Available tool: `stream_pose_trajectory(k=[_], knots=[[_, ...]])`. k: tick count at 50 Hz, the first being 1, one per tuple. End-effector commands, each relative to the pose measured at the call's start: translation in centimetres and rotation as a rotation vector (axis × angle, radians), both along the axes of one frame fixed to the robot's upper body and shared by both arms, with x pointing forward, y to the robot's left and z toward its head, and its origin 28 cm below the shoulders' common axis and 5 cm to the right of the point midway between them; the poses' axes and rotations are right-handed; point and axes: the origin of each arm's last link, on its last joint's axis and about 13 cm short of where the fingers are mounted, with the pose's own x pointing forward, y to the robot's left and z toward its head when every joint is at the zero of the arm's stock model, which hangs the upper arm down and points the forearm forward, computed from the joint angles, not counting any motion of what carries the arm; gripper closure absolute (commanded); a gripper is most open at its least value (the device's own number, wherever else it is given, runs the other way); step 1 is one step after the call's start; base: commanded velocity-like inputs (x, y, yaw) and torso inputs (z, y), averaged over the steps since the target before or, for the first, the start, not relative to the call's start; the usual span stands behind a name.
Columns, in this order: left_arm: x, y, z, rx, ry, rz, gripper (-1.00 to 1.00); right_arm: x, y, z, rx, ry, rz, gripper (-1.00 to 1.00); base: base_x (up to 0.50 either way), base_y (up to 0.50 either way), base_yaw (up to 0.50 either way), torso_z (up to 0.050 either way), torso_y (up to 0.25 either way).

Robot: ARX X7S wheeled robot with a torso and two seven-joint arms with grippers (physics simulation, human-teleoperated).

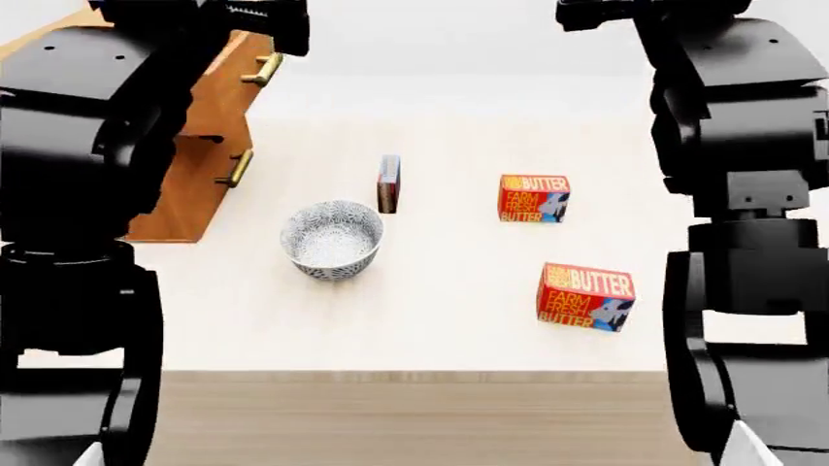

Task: Put the chocolate pudding in the top drawer of the cabinet and close it.

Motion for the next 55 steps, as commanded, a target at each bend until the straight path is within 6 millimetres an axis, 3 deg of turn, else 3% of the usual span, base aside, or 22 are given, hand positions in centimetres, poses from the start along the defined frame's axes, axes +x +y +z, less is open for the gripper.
stream_pose_trajectory(k=[1, 9, 15, 35, 45, 55], knots=[[1.8, 0.4, 6.1, 0.05, -0.03, 0.051, -1.0, 0.9, -0.3, 7.1, -0.014, -0.023, 0.003, -1.0, 0.0, 0.0, 0.0, 0.05, 0.0], [2.6, 0.3, 6.6, 0.021, -0.024, 0.079, -1.0, 0.4, -0.2, 8.9, 0.006, -0.003, 0.027, -1.0, 0.0, 0.0, 0.0, 0.001, 0.0], [2.1, 0.2, 6.3, 0.015, -0.028, 0.07, -1.0, 0.5, -0.3, 8.4, 0.0, 0.036, 0.038, -1.0, 0.0, 0.07, 0.0, 0.0, 0.0], [1.5, 0.5, 5.4, 0.013, -0.027, 0.072, -1.0, 0.6, 0.3, 8.0, 0.01, 0.061, 0.072, -1.0, 0.02, 0.5, 0.0, 0.0, 0.0], [1.5, 0.5, 5.4, 0.023, -0.028, 0.067, -1.0, 0.8, 0.6, 7.5, 0.024, 0.08, 0.116, -1.0, 0.03, 0.01, 0.0, 0.0, 0.0], [1.5, 0.5, 5.4, 0.027, -0.028, 0.064, -1.0, 0.9, 0.7, 7.2, 0.022, 0.086, 0.121, -1.0, 0.5, 0.0, 0.0, 0.0, 0.0]])
